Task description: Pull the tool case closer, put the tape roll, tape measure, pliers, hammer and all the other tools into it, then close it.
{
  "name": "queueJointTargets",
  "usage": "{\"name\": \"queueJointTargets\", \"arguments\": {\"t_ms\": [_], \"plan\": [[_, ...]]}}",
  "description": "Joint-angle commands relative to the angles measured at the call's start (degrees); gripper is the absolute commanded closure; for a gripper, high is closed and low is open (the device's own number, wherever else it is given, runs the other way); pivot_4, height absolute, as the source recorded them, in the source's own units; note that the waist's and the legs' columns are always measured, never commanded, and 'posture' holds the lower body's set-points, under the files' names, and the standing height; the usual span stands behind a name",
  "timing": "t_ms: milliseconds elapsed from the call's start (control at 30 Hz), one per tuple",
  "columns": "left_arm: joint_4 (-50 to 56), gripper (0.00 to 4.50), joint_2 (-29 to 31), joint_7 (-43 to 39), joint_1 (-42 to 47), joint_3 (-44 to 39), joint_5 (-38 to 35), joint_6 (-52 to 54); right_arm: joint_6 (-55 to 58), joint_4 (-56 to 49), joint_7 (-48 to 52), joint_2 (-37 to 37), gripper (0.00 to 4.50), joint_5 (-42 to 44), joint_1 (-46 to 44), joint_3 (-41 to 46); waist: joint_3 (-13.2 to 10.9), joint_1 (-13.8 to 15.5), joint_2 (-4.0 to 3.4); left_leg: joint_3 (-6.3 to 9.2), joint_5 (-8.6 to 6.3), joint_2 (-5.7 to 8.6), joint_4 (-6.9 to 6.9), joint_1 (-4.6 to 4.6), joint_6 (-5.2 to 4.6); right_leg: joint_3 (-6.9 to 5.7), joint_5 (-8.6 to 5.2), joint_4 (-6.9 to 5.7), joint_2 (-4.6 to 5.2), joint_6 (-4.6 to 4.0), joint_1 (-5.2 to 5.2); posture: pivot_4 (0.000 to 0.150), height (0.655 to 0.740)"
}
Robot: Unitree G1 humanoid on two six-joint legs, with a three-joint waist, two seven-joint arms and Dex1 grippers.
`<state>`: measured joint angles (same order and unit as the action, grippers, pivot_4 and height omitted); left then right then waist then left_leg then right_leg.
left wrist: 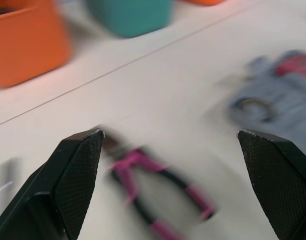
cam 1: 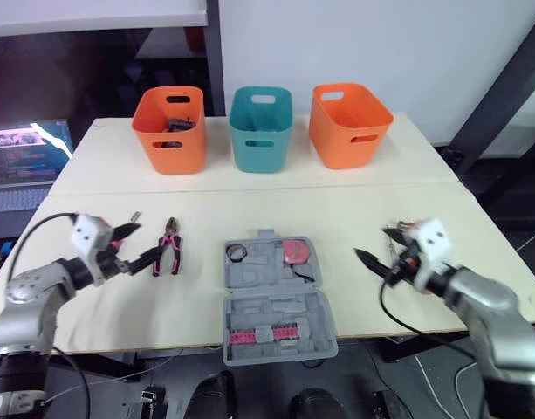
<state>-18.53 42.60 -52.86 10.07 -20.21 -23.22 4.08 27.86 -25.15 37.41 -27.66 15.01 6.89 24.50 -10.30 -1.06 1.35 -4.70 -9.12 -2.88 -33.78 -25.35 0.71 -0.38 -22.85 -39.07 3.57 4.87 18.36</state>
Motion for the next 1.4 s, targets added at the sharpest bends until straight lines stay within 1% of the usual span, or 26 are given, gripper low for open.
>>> {"name": "queueJointTargets", "arguments": {"t_ms": [33, 100, 167, 267, 400, 533, 667, 700, 733, 767, 800, 833, 967, 1100, 1167, 1267, 1400], "plan": [[-4.25, 0.0, 1.62, 1.63, -1.36, -5.24, -0.49, -2.23, -4.17, -6.63, -4.09, 3.97, 0.06, 1.52, 8.77, 7.72, 0.0, -0.01, 0.0, 0.0, -0.04, 0.0, 0.02, 0.0, 0.06, 0.01, 0.0, 0.01, 0.01, -0.01, 0.0, 0.15, 0.74], [-6.08, 0.0, 1.59, 2.42, -2.58, -7.04, -0.74, -2.66, -7.13, -6.43, -5.79, 6.75, 0.06, 1.77, 13.4, 10.53, 0.0, -0.14, -0.01, -0.02, -0.05, 0.0, 0.02, 0.01, 0.08, 0.01, 0.0, 0.02, 0.04, -0.02, 0.01, 0.15, 0.74], [-5.64, 0.0, 1.21, 2.6, -4.23, -7.97, -1.03, -2.81, -9.83, -5.43, -6.7, 8.03, 0.06, 1.63, 16.1, 11.93, 0.01, -0.16, 0.01, -0.03, -0.04, 0.0, 0.01, 0.01, 0.09, 0.03, 0.0, 0.04, 0.08, -0.05, 0.06, 0.15, 0.74], [-3.51, 0.0, 0.33, 3.14, -6.0, -8.45, -1.53, -2.53, -11.59, -4.18, -7.59, 8.2, 0.06, 2.49, 16.51, 12.45, 0.07, 0.04, 0.06, -0.01, -0.05, 0.0, 0.18, 0.02, 0.1, 0.04, -0.08, 0.23, 0.13, -0.27, 0.22, 0.15, 0.74], [-0.7, 0.0, -0.4, 3.86, -6.85, -8.6, -2.44, -1.63, -12.2, -2.25, -8.22, 6.96, 0.06, 3.32, 14.57, 11.58, 0.1, 0.09, 0.08, -0.02, -0.02, 0.01, 0.55, 0.01, 0.14, 0.03, 0.05, 0.66, 0.16, -0.23, 0.23, 0.15, 0.74], [4.05, 0.0, -0.99, 3.69, -7.96, -8.09, -3.55, -0.07, -9.01, -1.28, -8.91, 3.96, 0.06, 3.67, 9.49, 8.61, 0.11, -0.38, 0.07, -0.11, -0.01, 0.02, 0.65, -0.02, 0.12, 0.01, 0.09, 0.83, 0.16, -0.18, 0.03, 0.15, 0.74], [10.42, 0.0, -1.74, 3.25, -11.78, -8.17, -5.52, 2.22, -4.34, -2.13, -7.4, -0.67, 0.06, 4.28, 3.21, 2.25, 0.12, -1.35, 0.06, -0.13, 0.09, 0.02, 0.65, 0.0, -0.04, 0.01, 0.1, 0.77, 0.13, -0.16, 0.01, 0.15, 0.74], [11.84, 0.0, -2.07, 3.71, -12.66, -8.57, -5.92, 2.78, -3.65, -2.4, -6.65, -1.94, 0.06, 4.19, 1.71, 0.33, 0.12, -1.32, 0.09, -0.18, 0.1, -0.04, 0.63, 0.04, -0.03, 0.03, 0.1, 0.73, 0.06, -0.16, 0.15, 0.15, 0.74], [13.65, 0.0, -2.52, 4.38, -13.82, -8.96, -6.19, 3.25, -2.13, -2.47, -6.01, -3.11, 0.06, 4.63, -0.36, -1.62, 0.01, -1.67, -0.17, -0.24, 0.1, 0.04, 0.7, -0.03, -0.05, 0.05, 0.1, 0.67, 0.03, -0.15, -0.02, 0.15, 0.74], [15.5, 0.0, -3.01, 5.11, -14.95, -9.3, -6.29, 3.66, 0.2, -2.15, -5.71, -4.02, 0.06, 5.53, -2.6, -3.13, 0.01, -2.29, -0.17, 0.61, 0.21, 0.48, 0.78, -0.03, 0.01, -0.71, 0.1, 0.95, 0.3, -0.13, -0.41, 0.15, 0.74], [17.41, 0.0, -3.59, 6.16, -16.06, -9.64, -6.24, 3.97, 1.36, -1.83, -4.83, -5.26, 0.06, 5.74, -4.66, -4.93, 0.01, -2.26, -0.17, 1.19, 0.32, 0.71, 0.71, 0.07, -0.05, -1.68, 0.03, 0.89, 0.6, -0.04, -0.6, 0.15, 0.74], [19.58, 0.0, -4.26, 7.4, -17.35, -10.03, -6.27, 4.45, 2.85, -1.64, -3.28, -6.47, 0.06, 6.73, -7.0, -6.8, 0.0, -2.03, -0.19, 1.1, 0.3, 0.62, 0.64, 0.06, -0.04, -1.62, -0.01, 0.86, 0.61, -0.01, -0.45, 0.15, 0.74], [28.65, 0.0, -7.34, 11.91, -22.6, -10.81, -6.11, 6.6, 9.37, -1.33, 2.98, -10.54, 0.06, 11.3, -16.13, -13.75, -0.01, -1.23, -0.17, 1.04, 0.32, 0.55, 0.59, 0.0, -0.01, -1.55, 0.02, 0.76, 0.59, -0.03, -0.55, 0.15, 0.74], [34.52, 0.0, -9.15, 17.88, -25.23, -10.28, -6.06, 13.43, 12.95, -0.99, 8.15, -13.84, 0.06, 13.39, -23.74, -19.31, 0.0, -0.53, -0.08, 1.01, 0.32, 0.56, 0.54, 0.0, -0.01, -1.54, 0.03, 0.77, 0.62, -0.03, -0.58, 0.15, 0.74], [37.7, 0.0, -10.61, 20.43, -26.11, -10.02, -6.28, 15.29, 14.15, -0.57, 10.51, -15.0, 0.06, 14.52, -26.88, -21.13, 0.0, -0.24, -0.08, 1.0, 0.31, 0.55, 0.53, -0.01, -0.01, -1.51, 0.04, 0.77, 0.62, -0.05, -0.57, 0.15, 0.74], [42.26, 0.0, -12.68, 24.46, -27.33, -8.41, -4.44, 17.25, 15.52, -0.15, 13.63, -16.49, 0.06, 16.01, -30.79, -23.09, 0.01, 0.1, -0.05, 0.99, 0.3, 0.53, 0.53, -0.01, -0.02, -1.51, 0.04, 0.81, 0.61, -0.05, -0.56, 0.15, 0.74], [44.71, 0.0, -14.6, 27.41, -27.18, -6.77, -4.68, 20.17, 17.09, -0.65, 15.04, -16.92, 0.06, 17.59, -34.55, -24.39, 0.01, 0.27, -0.05, 0.97, 0.29, 0.52, 0.54, -0.03, -0.04, -1.51, 0.04, 0.84, 0.6, -0.05, -0.58, 0.15, 0.74]]}}
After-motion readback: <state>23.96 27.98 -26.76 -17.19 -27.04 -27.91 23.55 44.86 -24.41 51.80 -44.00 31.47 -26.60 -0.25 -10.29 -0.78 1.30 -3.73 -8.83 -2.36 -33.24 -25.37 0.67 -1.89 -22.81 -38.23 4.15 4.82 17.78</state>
